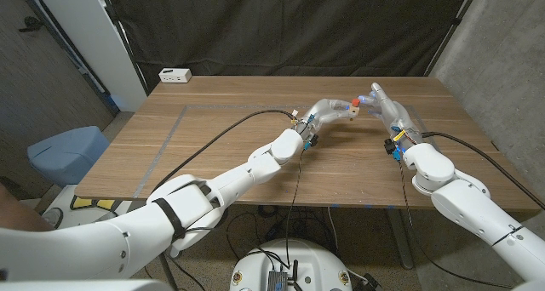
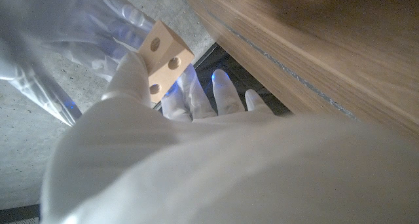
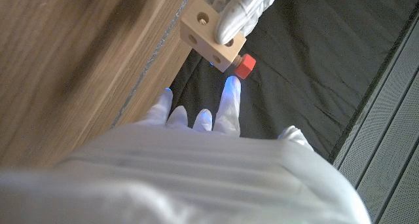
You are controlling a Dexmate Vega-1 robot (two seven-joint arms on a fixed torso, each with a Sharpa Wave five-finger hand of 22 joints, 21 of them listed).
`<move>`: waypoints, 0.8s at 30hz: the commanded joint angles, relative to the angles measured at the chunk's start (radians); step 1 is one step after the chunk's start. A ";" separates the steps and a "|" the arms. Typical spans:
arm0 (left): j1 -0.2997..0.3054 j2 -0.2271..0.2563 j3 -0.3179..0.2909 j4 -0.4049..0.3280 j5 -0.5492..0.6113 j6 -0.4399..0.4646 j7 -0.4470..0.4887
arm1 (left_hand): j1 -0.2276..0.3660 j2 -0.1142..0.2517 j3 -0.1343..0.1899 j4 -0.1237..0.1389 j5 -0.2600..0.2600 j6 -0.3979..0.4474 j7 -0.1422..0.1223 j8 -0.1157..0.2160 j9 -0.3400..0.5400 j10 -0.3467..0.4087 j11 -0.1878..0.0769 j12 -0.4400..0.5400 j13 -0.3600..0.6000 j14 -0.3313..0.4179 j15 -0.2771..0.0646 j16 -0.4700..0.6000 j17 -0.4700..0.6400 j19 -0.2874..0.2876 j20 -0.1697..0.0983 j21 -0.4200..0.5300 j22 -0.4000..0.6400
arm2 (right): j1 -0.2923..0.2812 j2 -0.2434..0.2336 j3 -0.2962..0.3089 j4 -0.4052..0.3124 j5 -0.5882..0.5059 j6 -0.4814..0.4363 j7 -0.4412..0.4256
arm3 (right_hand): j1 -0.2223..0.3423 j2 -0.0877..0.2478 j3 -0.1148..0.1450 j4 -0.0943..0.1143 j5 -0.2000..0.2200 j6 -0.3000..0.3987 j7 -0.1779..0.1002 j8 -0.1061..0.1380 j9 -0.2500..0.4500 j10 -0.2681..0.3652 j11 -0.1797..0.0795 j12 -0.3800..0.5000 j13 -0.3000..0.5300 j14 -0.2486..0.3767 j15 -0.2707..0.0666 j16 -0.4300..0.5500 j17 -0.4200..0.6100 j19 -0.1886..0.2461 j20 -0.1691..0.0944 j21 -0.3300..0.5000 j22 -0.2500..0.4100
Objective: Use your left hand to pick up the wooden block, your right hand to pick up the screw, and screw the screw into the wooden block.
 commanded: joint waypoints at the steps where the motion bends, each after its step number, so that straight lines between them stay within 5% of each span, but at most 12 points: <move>1: 0.005 0.002 0.002 -0.012 0.004 0.012 0.003 | 0.042 0.061 0.032 0.023 0.006 0.092 0.020 0.006 0.002 0.018 -0.004 0.006 0.016 0.009 -0.091 -0.003 0.004 0.009 0.000 0.003 0.004 | 0.013 -0.004 -0.009 0.016 0.010 0.018 0.021 | -0.011 -0.003 -0.006 0.000 -0.001 -0.006 -0.003 0.004 0.005 -0.002 -0.001 0.002 0.003 -0.009 0.001 -0.004 0.006 -0.004 0.000 -0.005 0.005; 24: 0.000 -0.004 -0.001 0.009 -0.003 0.001 0.002 | 0.040 0.063 0.032 0.025 0.006 0.093 0.021 0.006 0.002 0.017 -0.003 0.006 0.016 0.010 -0.091 -0.003 0.005 0.009 0.001 0.003 0.004 | 0.034 -0.005 -0.023 0.020 0.012 0.009 0.019 | -0.015 0.004 -0.008 0.003 0.001 0.107 -0.002 0.046 0.003 0.026 -0.017 0.018 0.002 -0.003 -0.004 0.006 0.004 -0.002 0.004 0.002 0.005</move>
